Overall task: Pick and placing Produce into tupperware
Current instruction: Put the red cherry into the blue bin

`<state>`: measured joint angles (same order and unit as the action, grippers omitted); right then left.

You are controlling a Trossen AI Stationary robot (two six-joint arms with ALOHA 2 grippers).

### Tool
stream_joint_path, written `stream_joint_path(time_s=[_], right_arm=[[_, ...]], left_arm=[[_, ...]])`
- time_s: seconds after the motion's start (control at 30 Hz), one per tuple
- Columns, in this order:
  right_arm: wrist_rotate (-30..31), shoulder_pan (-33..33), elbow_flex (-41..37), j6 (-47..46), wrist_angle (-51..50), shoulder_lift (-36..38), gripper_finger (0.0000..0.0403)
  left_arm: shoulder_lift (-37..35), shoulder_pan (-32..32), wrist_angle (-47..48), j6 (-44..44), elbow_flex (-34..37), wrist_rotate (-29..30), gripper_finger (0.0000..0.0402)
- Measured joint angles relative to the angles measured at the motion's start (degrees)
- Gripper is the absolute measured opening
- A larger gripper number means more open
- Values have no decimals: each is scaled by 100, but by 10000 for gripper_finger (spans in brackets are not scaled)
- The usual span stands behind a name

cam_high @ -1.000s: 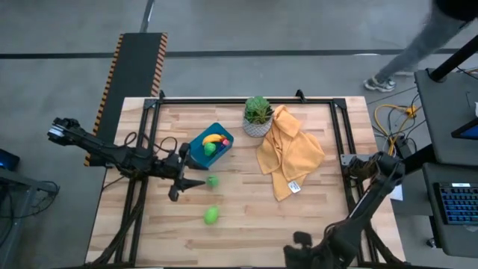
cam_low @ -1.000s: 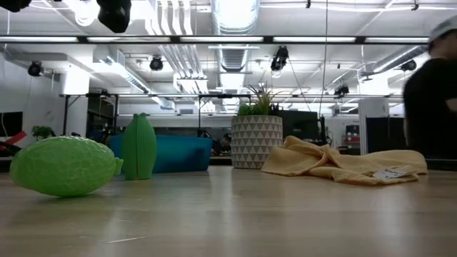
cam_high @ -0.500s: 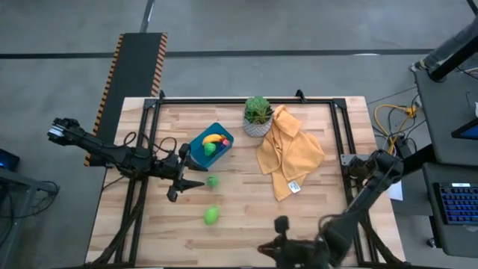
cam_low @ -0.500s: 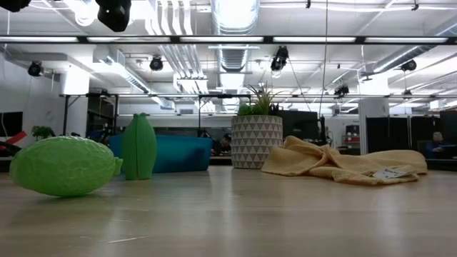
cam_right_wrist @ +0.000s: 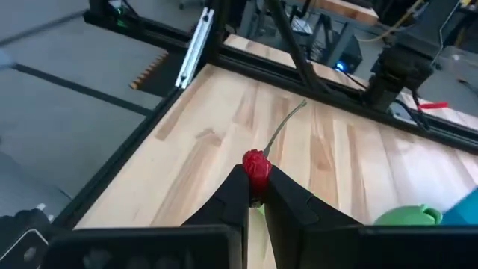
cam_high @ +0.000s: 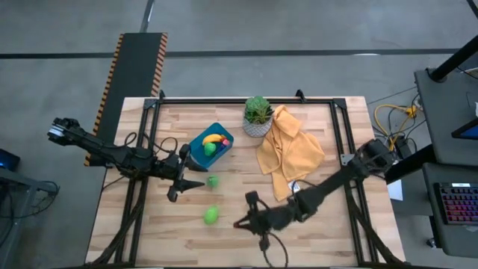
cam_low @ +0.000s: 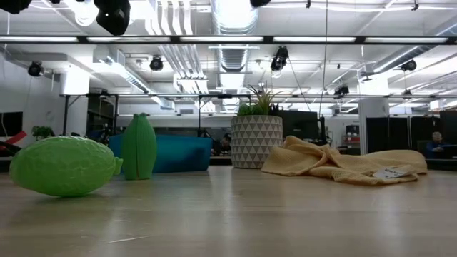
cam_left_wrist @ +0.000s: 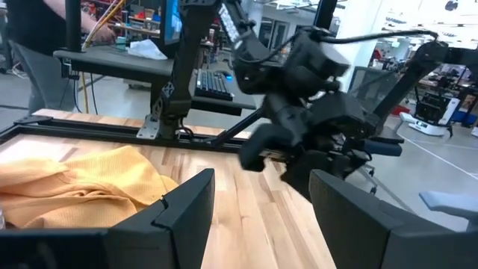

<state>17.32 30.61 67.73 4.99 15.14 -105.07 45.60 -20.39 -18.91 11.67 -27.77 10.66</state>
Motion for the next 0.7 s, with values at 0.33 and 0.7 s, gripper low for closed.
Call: stream_joint_path(time_s=[0.33,0.7], right_arm=[[-799,-1097,-651,-14,658,159,22],[-1192,-2505,-518,-269,591,111,22]], left_arm=[[-2,-3,-12,2,2,-10,206],[-11,-3,-9,6,2,-7,206]])
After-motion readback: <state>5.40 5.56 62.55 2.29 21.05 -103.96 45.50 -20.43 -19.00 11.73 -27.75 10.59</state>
